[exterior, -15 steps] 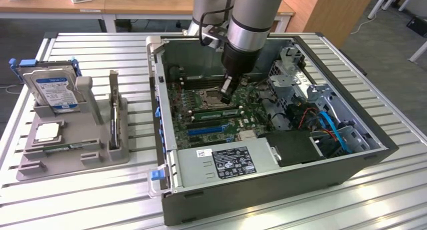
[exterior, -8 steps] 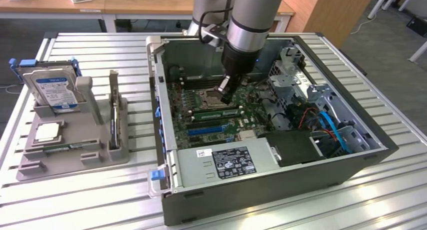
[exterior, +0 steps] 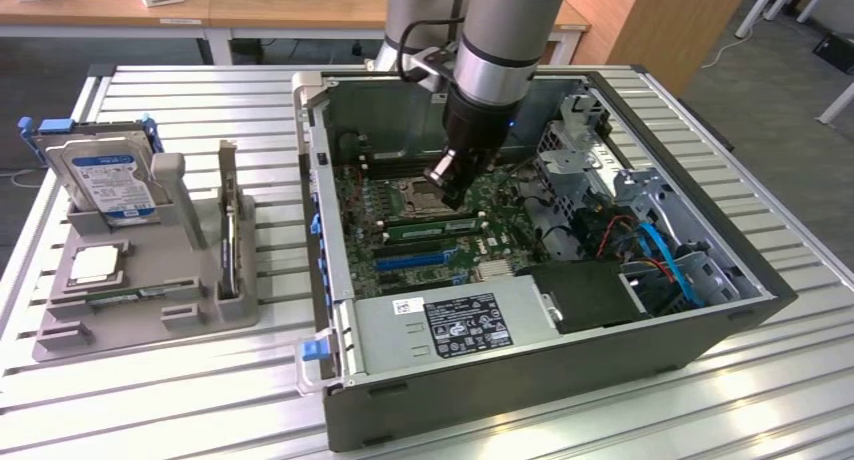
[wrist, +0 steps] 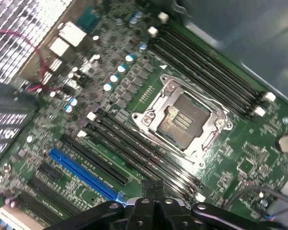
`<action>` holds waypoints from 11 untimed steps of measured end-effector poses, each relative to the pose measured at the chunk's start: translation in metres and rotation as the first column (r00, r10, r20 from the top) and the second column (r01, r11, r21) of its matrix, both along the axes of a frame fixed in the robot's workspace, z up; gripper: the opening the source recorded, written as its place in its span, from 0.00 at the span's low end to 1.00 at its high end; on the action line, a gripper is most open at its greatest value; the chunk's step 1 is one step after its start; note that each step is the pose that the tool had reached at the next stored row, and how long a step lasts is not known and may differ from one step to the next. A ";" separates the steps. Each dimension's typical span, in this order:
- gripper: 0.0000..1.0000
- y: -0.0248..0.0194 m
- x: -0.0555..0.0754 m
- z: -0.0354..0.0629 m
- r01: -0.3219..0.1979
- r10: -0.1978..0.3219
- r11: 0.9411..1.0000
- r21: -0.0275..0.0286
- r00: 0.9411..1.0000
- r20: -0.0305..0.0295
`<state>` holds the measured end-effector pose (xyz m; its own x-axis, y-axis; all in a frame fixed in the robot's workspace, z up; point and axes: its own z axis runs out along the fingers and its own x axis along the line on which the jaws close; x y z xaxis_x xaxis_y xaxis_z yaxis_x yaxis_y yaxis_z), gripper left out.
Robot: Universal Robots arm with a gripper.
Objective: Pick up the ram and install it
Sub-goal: 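Press down the ram until it locks into place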
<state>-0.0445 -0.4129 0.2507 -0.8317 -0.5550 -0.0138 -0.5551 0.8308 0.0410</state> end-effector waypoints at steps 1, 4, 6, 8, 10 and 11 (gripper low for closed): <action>0.11 0.0000 0.000 -0.0002 0.016 -0.016 1.000 0.000 1.000 0.000; 0.11 0.0000 0.000 -0.0010 0.067 -0.067 0.998 0.000 0.998 0.000; 0.11 0.0000 0.000 -0.0015 0.101 -0.101 0.995 0.000 0.995 0.000; 0.11 0.0000 0.000 -0.0019 0.135 -0.135 0.991 0.000 0.991 0.000; 0.11 0.0000 0.000 -0.0023 0.171 -0.171 0.985 0.000 0.985 0.000; 0.11 0.0000 0.000 -0.0024 0.188 -0.188 0.982 0.000 0.982 0.000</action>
<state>-0.0445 -0.4128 0.2482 -0.9213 -0.3885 -0.0138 -0.3887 0.9204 0.0411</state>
